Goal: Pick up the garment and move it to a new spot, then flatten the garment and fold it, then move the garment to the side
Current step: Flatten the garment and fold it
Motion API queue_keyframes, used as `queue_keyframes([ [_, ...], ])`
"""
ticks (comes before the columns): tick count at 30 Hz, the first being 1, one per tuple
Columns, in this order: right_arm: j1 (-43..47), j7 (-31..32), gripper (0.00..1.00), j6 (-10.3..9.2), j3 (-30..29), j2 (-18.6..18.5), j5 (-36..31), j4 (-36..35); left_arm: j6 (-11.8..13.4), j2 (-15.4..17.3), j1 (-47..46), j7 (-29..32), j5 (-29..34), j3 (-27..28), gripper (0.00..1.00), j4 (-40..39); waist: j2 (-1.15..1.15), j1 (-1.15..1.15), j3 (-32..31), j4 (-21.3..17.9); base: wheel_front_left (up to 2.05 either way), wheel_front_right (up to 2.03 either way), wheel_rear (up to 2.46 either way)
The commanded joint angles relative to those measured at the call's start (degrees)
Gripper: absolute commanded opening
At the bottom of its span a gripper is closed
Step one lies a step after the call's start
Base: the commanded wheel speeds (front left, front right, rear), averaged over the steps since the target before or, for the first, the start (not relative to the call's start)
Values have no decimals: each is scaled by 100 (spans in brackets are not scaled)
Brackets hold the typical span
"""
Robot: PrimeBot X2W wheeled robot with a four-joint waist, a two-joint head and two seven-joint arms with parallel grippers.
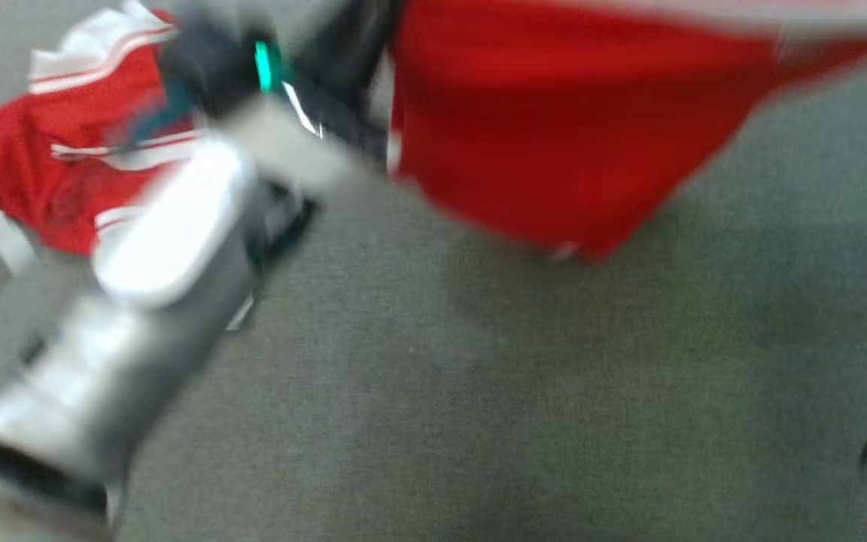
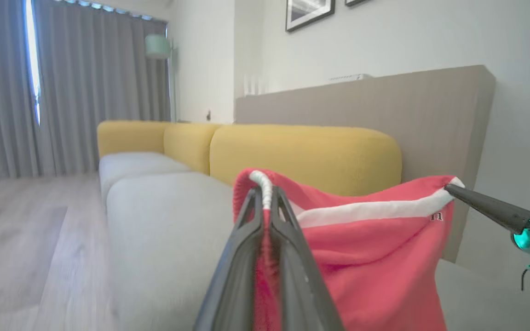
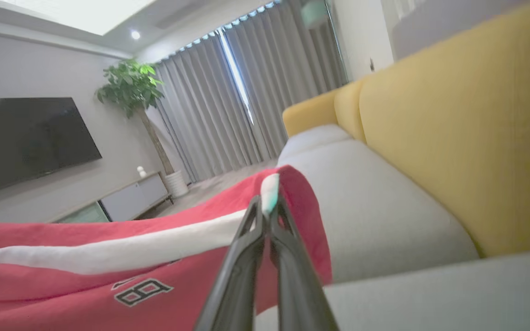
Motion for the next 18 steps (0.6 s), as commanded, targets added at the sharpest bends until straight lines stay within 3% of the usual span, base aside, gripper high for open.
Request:
queue_keyframes([
  [1,-304,24,0,39,109,-147,-41,-125,9,187,-372,-47,-48,186,0,-72,0,-2,255,-156,0,0,0],
  [6,-1983,-228,0,39,4,-372,-247,594,9,-6,-1836,-171,-111,379,0,363,0,-2,665,-315,0,0,0],
  [9,-2439,-392,0,39,102,-470,-402,940,9,-201,-2030,-176,1,654,0,265,0,-2,845,-350,0,0,0],
  [13,-2166,-546,0,39,321,-430,-359,1272,9,-276,-1291,-178,68,594,0,130,0,-2,886,-400,0,0,0],
  [18,-1077,-693,0,39,275,-342,-239,1510,9,-352,289,-179,124,429,0,-55,0,-2,738,-409,0,0,0],
])
